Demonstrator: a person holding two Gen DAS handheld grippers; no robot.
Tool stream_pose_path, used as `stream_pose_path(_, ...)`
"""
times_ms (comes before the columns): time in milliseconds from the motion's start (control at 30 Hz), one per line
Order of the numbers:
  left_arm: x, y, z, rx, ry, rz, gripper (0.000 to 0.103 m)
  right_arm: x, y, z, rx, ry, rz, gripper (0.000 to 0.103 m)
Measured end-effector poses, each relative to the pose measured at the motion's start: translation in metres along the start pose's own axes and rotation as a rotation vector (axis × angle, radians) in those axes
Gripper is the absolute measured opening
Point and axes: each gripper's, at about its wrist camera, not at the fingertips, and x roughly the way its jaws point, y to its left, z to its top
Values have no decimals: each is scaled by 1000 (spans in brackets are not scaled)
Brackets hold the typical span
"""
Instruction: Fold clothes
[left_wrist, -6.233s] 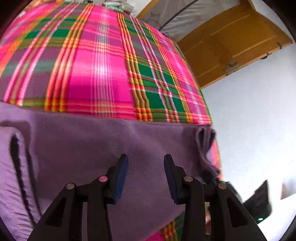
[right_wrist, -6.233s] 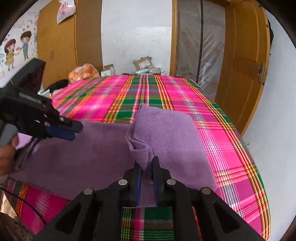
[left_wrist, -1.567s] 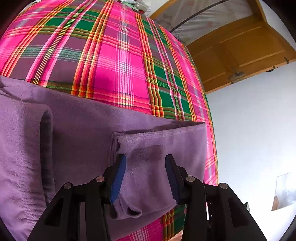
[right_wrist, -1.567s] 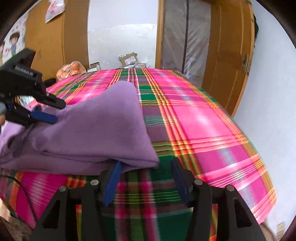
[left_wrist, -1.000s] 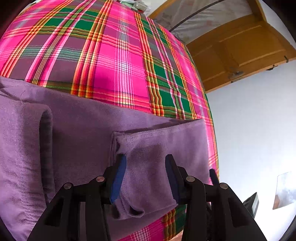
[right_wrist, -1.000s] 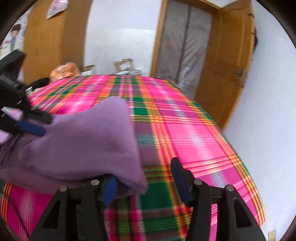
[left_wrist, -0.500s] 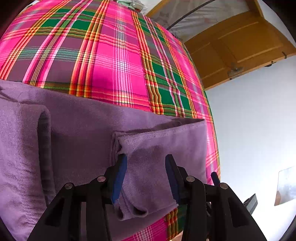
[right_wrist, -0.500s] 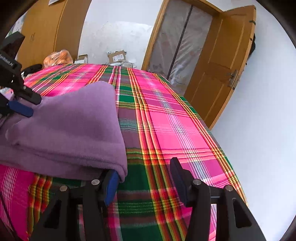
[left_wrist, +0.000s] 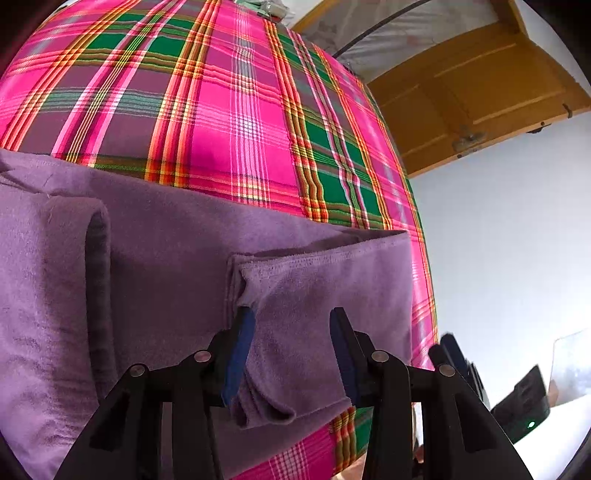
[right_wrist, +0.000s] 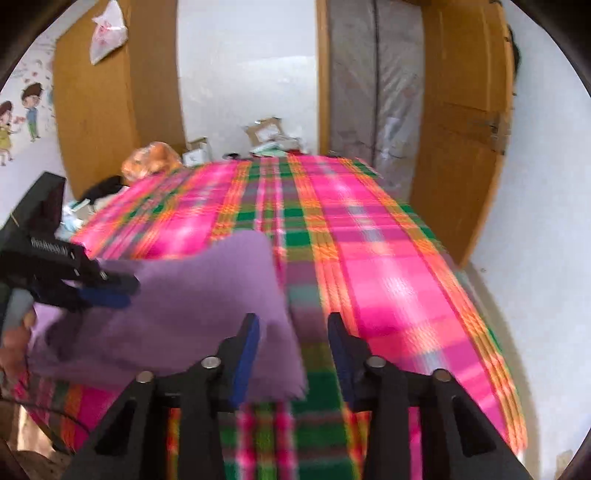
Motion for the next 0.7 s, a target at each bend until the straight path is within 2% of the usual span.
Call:
stream_pose_path(33,0,0,0,2,0,1,45,7,3,6,-1,3,16,29)
stream_pose_path(100,0,0,0,2,0,-1,45,17,8,16,-2,-5,51,15)
stream_pose_path(133,0,0,-1,-1,0,-3,45,24,9,21,8,0,69,14)
stream_pose_path(233,0,1,0,-4,3,-13,45,43,13,30,13,31,118,13)
stream_pose_path(433,1,1,1,3,10,-25,45,81,4,28,40,144,25,14)
stream_pose_path(700,1,3,5,-3,24,-39,45,94,4,39,53,151,49,17)
